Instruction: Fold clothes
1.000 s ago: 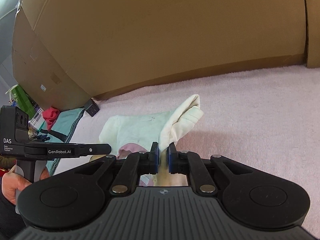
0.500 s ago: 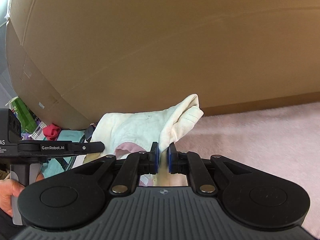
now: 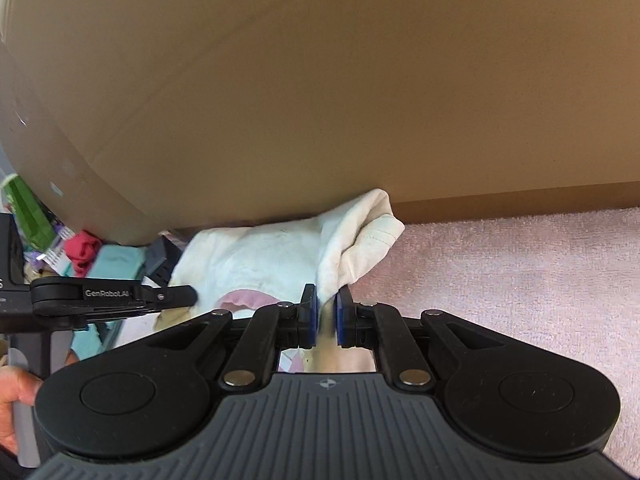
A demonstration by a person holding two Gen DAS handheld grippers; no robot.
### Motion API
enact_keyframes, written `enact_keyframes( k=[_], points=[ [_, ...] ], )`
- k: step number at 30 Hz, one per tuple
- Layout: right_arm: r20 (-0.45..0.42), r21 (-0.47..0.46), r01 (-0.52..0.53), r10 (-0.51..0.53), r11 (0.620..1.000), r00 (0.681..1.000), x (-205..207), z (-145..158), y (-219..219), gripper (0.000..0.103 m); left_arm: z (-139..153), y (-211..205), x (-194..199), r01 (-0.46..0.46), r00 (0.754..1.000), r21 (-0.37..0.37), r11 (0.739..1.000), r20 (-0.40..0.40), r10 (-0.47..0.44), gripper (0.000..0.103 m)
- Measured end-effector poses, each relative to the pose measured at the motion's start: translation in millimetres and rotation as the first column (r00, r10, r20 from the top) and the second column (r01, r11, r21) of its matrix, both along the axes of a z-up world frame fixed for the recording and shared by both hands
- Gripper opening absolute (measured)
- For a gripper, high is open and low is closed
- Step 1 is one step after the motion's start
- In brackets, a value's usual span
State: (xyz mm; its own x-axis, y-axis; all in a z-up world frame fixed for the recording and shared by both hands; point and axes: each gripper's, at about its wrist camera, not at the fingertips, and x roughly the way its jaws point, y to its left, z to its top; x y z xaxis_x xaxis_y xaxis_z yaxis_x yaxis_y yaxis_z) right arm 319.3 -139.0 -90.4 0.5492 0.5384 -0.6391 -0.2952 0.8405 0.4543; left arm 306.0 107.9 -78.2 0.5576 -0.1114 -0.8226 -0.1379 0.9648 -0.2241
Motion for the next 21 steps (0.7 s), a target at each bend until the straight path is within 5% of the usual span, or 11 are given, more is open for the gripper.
enact_keyframes(
  k=[3,4,6,9,13,17,21],
  points=[
    [-0.001,-0.030,0.013,-0.013,0.999,1.000,1.8,-4.6,0.2,0.022,-5.6,-6.8,-1.1,-0.002,1.000,0.059,0.998,0.013,0.001,0.024],
    [-0.001,-0.039,0.017,-0.017,0.999,1.000,2.4,-6.2,0.2,0.036,-5.7,-9.8,-2.4,-0.004,1.000,0.086,0.996,0.026,0.002,0.046],
    [-0.001,-0.057,0.026,-0.026,0.998,1.000,3.6,-9.2,0.0,0.042,-3.7,-15.6,-6.0,-0.017,0.998,0.144,0.989,0.057,0.009,0.058],
    [0.031,-0.051,0.071,-0.069,0.996,0.997,-2.9,0.4,-6.5,0.072,4.4,-13.0,-14.9,-0.054,0.994,0.156,0.986,0.099,0.038,0.087],
    [0.138,-0.070,0.134,-0.123,0.989,0.983,-28.5,25.7,-25.0,0.097,24.2,-4.4,-33.8,-0.105,0.985,0.143,0.984,0.149,0.084,0.091],
    [0.244,-0.095,0.171,-0.143,0.981,0.959,-76.2,49.2,-32.9,0.101,43.5,-4.1,-74.5,-0.125,0.964,0.130,0.984,0.249,0.089,0.103],
    [0.351,-0.126,0.184,-0.130,0.975,0.927,-136.1,60.3,-23.6,0.103,54.4,-24.6,-133.8,-0.115,0.947,0.126,0.985,0.312,0.071,0.103]
  ],
)
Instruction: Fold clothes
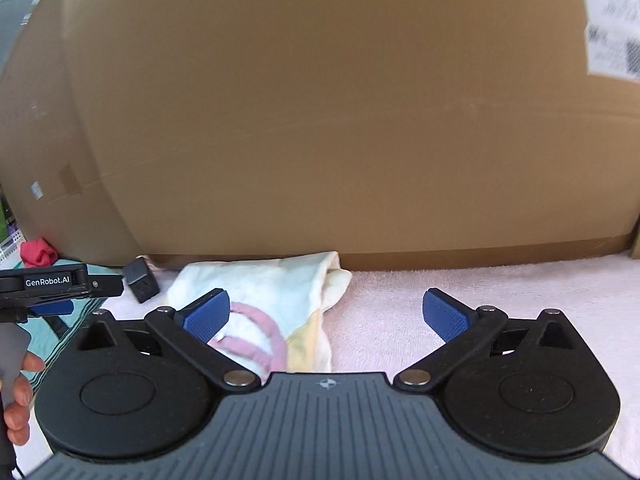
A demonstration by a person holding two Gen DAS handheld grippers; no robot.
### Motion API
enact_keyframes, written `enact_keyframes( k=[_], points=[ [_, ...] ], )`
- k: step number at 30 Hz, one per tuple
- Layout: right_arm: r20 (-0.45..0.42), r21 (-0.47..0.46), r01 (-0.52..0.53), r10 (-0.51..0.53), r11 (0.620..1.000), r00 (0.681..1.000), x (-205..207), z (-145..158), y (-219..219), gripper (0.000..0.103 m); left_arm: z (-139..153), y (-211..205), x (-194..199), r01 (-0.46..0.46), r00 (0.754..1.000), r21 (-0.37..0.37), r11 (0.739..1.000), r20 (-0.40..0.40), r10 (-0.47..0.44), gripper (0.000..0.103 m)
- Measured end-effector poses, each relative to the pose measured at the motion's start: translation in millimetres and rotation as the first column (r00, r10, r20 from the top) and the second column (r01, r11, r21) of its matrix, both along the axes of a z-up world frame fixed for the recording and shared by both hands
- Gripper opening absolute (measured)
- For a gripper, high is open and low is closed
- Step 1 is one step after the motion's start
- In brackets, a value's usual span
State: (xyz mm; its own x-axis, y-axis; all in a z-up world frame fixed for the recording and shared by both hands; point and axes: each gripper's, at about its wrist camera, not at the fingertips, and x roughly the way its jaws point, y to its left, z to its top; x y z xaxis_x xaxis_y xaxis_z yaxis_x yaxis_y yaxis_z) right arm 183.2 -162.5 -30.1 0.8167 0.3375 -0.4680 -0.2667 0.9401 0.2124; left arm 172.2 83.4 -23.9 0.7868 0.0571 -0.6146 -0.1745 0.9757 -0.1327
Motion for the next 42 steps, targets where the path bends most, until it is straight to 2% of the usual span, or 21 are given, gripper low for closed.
enact_keyframes(
  k=[3,7,11,17,27,33,39,42],
  points=[
    [0.041,-0.066,-0.003,0.006,0.998,0.999,-39.7,3.2,13.7,0.102,-3.7,-16.2,-34.0,-0.002,1.000,0.031,1.000,-0.003,0.002,0.103],
    [0.046,-0.159,-0.018,0.026,0.987,0.999,-80.2,0.5,34.7,0.103,-9.3,-30.9,-73.1,-0.027,1.000,0.099,0.995,-0.009,0.028,0.103],
    [0.079,-0.210,-0.005,0.022,0.978,0.997,-114.1,-0.6,48.3,0.103,-13.0,-29.8,-102.1,-0.065,0.998,0.140,0.988,-0.004,0.066,0.103],
    [0.102,-0.195,0.007,0.013,0.981,0.995,-141.6,2.7,52.1,0.103,-15.8,-28.2,-132.7,-0.075,0.995,0.124,0.989,-0.048,0.082,0.103],
    [0.111,-0.175,0.041,-0.021,0.984,0.994,-153.6,6.7,45.0,0.103,0.8,-37.3,-148.8,-0.071,0.997,0.158,0.985,-0.001,0.072,0.103],
    [0.138,-0.133,0.050,-0.032,0.990,0.990,-154.8,12.3,39.1,0.103,18.6,-41.8,-155.2,-0.069,0.996,0.193,0.979,0.059,0.059,0.103],
    [0.155,-0.092,0.052,-0.037,0.994,0.987,-157.5,16.7,34.3,0.103,26.2,-33.7,-156.5,-0.041,0.996,0.130,0.991,0.086,0.030,0.103],
    [0.161,-0.096,0.047,-0.031,0.994,0.986,-158.1,17.8,35.5,0.103,27.1,-35.4,-157.0,-0.051,0.995,0.148,0.988,0.097,0.037,0.103]
  ],
)
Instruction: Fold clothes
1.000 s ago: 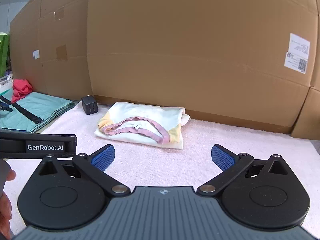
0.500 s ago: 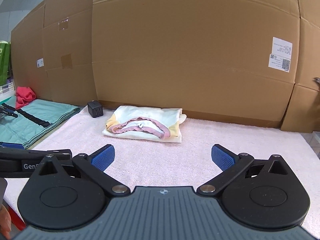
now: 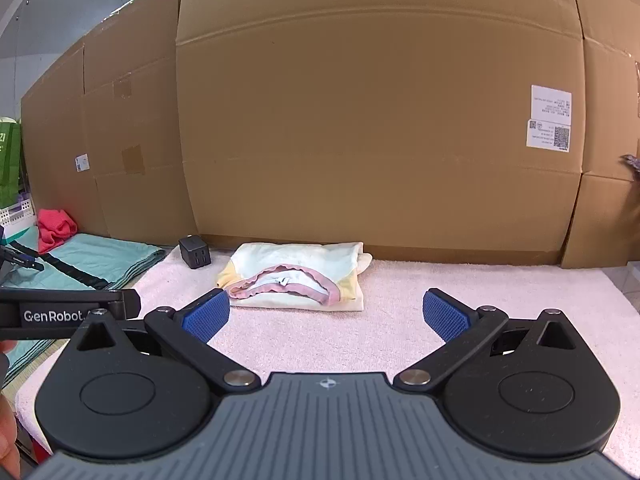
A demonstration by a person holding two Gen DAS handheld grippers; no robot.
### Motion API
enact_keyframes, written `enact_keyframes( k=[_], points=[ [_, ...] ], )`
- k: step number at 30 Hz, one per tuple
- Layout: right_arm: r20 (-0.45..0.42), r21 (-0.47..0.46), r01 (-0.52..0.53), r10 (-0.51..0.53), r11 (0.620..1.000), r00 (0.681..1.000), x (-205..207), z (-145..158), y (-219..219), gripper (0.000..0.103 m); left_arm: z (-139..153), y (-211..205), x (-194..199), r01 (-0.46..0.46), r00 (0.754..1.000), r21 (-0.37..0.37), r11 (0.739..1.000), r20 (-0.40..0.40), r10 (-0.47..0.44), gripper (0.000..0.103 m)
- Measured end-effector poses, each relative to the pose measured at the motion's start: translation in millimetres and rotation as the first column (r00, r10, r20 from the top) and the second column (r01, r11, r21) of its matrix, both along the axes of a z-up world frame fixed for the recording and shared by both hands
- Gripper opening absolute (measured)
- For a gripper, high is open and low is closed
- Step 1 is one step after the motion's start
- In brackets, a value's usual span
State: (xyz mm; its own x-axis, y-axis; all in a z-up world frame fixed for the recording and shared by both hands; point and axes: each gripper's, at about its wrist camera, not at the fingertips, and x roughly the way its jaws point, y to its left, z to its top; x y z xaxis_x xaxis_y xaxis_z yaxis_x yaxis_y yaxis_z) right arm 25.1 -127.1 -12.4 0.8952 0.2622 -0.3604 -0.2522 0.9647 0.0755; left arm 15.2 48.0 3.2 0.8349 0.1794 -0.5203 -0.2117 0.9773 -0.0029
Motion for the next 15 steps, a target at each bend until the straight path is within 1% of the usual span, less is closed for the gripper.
enact_keyframes(
  k=[3,5,6,10,15],
  points=[
    [-0.005,0.001,-0.004,0.004,1.000,1.000,1.1,-1.0,0.8,0.103,0.1,-5.3,-1.6,-0.026,1.000,0.045,0.999,-0.001,0.026,0.103],
    [-0.009,0.001,-0.005,0.005,1.000,1.000,1.5,-1.8,1.0,0.103,-0.9,-7.2,-2.0,-0.026,1.000,0.063,0.998,0.004,0.026,0.103],
    [-0.011,0.001,-0.004,0.004,1.000,1.000,1.5,-2.1,0.8,0.103,-1.5,-7.3,-1.7,-0.022,1.000,0.063,0.998,0.004,0.022,0.103],
    [-0.018,0.013,-0.003,0.003,1.000,1.000,1.3,-2.8,-2.2,0.103,-3.1,-3.3,-0.4,0.002,1.000,0.017,1.000,-0.005,-0.002,0.103],
    [-0.019,0.018,-0.001,0.001,1.000,1.000,1.6,-3.0,-4.3,0.103,-4.3,-5.0,-1.4,-0.003,1.000,0.022,1.000,0.008,0.003,0.103]
  ],
)
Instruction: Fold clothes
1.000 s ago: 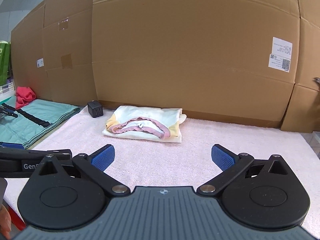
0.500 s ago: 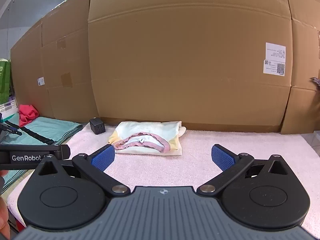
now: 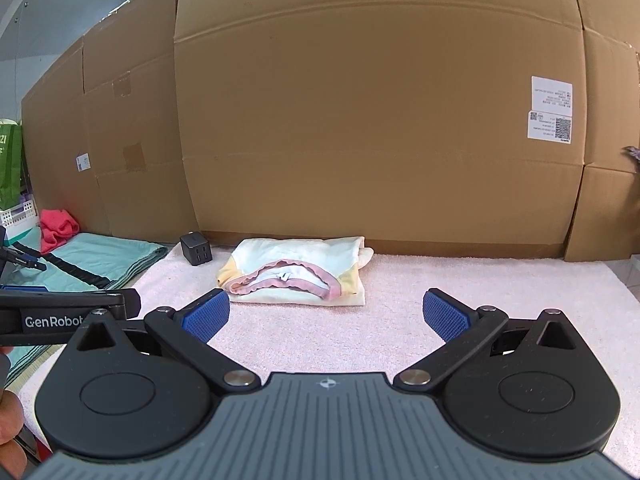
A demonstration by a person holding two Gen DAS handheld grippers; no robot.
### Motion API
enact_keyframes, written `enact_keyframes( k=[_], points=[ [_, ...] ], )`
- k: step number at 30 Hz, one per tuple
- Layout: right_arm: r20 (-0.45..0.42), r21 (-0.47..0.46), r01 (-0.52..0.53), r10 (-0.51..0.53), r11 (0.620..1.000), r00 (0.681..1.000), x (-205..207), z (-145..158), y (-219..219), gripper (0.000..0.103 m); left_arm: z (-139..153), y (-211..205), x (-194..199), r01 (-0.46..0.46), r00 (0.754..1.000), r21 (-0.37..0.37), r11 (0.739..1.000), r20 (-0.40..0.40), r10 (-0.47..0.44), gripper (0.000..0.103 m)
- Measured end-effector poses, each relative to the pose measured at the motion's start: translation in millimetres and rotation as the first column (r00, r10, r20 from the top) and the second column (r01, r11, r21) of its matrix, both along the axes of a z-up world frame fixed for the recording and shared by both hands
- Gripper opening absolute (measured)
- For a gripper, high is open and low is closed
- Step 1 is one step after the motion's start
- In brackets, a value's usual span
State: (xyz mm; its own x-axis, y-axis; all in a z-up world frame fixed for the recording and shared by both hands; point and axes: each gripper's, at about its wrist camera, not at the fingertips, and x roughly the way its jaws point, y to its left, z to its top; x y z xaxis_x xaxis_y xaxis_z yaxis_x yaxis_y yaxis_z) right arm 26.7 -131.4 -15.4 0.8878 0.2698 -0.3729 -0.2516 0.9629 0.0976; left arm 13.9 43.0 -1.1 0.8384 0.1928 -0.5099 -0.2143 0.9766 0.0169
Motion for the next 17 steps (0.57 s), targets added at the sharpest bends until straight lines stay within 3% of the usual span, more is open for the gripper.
enact_keyframes(
  k=[10,17],
  points=[
    [-0.013,0.021,-0.007,0.008,1.000,1.000,3.9,-1.2,-3.1,0.103,-0.5,-3.5,-1.1,0.006,1.000,0.035,0.999,0.003,-0.007,0.103],
    [-0.011,0.027,-0.004,0.004,1.000,1.000,2.9,-0.5,-5.1,0.103,-4.7,-0.6,6.2,-0.014,0.999,0.008,1.000,-0.047,0.014,0.103]
  ],
)
